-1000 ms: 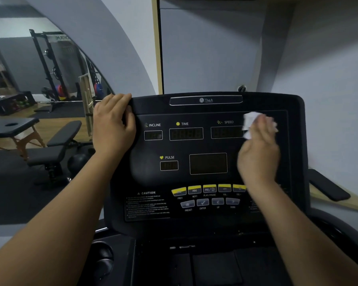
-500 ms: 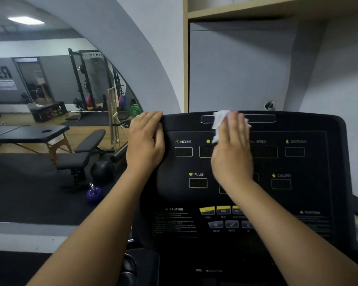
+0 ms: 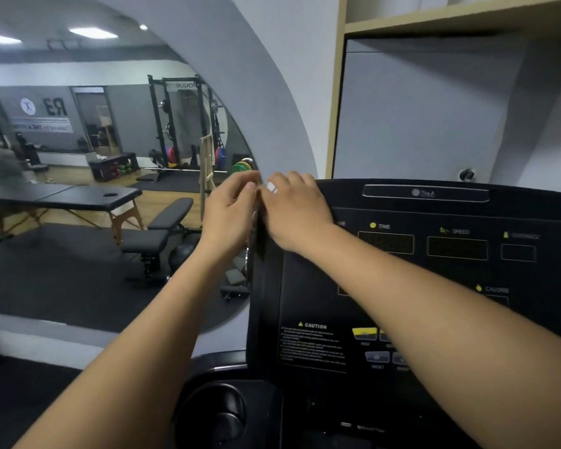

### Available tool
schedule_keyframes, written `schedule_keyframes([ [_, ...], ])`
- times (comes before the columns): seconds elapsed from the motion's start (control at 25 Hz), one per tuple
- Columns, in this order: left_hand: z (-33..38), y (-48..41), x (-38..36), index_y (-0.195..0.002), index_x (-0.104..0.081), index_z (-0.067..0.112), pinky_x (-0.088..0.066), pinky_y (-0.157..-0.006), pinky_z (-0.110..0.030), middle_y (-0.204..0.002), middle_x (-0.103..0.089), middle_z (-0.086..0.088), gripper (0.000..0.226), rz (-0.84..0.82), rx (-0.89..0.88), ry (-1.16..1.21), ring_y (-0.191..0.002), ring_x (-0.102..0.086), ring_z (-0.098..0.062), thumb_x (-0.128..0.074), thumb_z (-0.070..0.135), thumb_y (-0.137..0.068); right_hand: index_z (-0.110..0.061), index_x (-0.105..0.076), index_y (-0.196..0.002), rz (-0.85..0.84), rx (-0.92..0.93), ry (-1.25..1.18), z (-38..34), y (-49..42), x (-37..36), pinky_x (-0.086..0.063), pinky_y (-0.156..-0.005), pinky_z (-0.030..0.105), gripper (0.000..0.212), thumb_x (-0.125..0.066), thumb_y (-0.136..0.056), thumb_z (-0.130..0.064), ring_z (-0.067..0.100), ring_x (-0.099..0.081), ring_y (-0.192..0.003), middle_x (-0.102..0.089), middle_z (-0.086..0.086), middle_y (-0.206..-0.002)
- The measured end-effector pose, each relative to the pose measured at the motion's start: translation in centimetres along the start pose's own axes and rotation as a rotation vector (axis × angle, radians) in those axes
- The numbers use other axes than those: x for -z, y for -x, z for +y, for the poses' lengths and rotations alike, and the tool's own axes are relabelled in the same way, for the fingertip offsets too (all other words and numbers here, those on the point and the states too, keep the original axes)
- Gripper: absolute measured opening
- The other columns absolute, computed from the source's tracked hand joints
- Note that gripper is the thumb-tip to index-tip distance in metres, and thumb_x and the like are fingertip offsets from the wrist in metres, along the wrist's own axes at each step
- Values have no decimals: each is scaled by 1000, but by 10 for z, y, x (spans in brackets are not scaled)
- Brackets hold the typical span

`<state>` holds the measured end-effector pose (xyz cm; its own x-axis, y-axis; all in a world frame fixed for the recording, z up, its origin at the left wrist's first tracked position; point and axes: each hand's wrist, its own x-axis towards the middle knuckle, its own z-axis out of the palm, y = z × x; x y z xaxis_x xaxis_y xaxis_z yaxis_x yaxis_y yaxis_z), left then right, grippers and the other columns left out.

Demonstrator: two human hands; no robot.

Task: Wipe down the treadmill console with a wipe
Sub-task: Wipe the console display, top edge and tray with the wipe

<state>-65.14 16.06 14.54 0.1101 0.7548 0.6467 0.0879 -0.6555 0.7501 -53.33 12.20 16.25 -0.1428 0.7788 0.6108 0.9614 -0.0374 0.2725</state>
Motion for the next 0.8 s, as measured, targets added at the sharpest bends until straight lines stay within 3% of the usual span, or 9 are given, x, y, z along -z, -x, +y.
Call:
schedule_keyframes([
  [0.16, 3, 3, 18, -122, -67, 13, -50, -101, -39, -115, -70, 1, 28, 6, 28, -93, -108, -63, -12, -50, 18, -99, -30, -56, -126, -19, 78, -32, 12, -2, 0, -38, -91, 42, 36, -39, -94, -33, 29, -52, -111, -57, 6, -124],
  [0.24, 5, 4, 29, -125, -65, 15, -49, -102, -36, -118, -69, 2, 30, -11, 33, -148, -111, -62, -10, -50, 22, -100, -27, -58, -121, 15, -47, -30, 32, -3, 1, -41, -89, 40, 37, -31, -96, -31, 29, -57, -105, -63, 6, -118],
  [0.36, 3, 13, 37, -126, -65, 17, -49, -98, -28, -118, -69, 3, 30, -49, 31, -217, -110, -62, -7, -50, 24, -101, -20, -47, -138, 44, -106, 11, 41, 13, -8, -25, -113, 45, 43, -32, -98, -28, 27, -39, -135, -48, 9, -144],
  [0.44, 1, 21, 30, -123, -66, 15, -49, -96, -25, -115, -70, 2, 28, -81, 5, -232, -106, -62, -7, -52, 20, -100, -16, -35, -147, 45, 46, 31, 24, 39, -15, -14, -119, 51, 57, -46, -92, -21, 31, -24, -145, -31, 13, -155],
  [0.56, -7, 44, 14, -112, -72, 9, -47, -98, -27, -115, -70, -5, 24, -114, -177, -341, -109, -62, -14, -56, 11, -94, -10, -43, -143, -36, 282, 0, -15, 107, -33, -13, -118, 55, 62, -55, -85, -26, 41, -26, -142, -37, 19, -151],
  [0.64, -15, 58, 10, -104, -74, 5, -46, -99, -26, -114, -70, -8, 22, -87, -262, -376, -110, -62, -18, -57, 5, -89, -12, -45, -143, -133, 410, -24, -33, 157, -41, -15, -118, 55, 60, -48, -88, -38, 41, -26, -142, -39, 17, -150],
  [0.72, -21, 67, 12, -100, -73, 6, -50, -91, -28, -106, -70, -6, 21, -68, -262, -364, -100, -63, -17, -56, 4, -88, -13, -46, -142, -210, 560, -19, -42, 190, -42, -20, -117, 51, 57, -42, -94, -43, 35, -29, -143, -42, 14, -149],
  [0.8, -23, 69, 18, -101, -72, 10, -51, -81, -25, -98, -69, -1, 20, -54, -227, -354, -90, -63, -13, -56, 7, -90, -14, -54, -136, -198, 641, 44, -35, 176, -30, -31, -113, 47, 48, -46, -95, -40, 31, -43, -135, -53, 10, -141],
])
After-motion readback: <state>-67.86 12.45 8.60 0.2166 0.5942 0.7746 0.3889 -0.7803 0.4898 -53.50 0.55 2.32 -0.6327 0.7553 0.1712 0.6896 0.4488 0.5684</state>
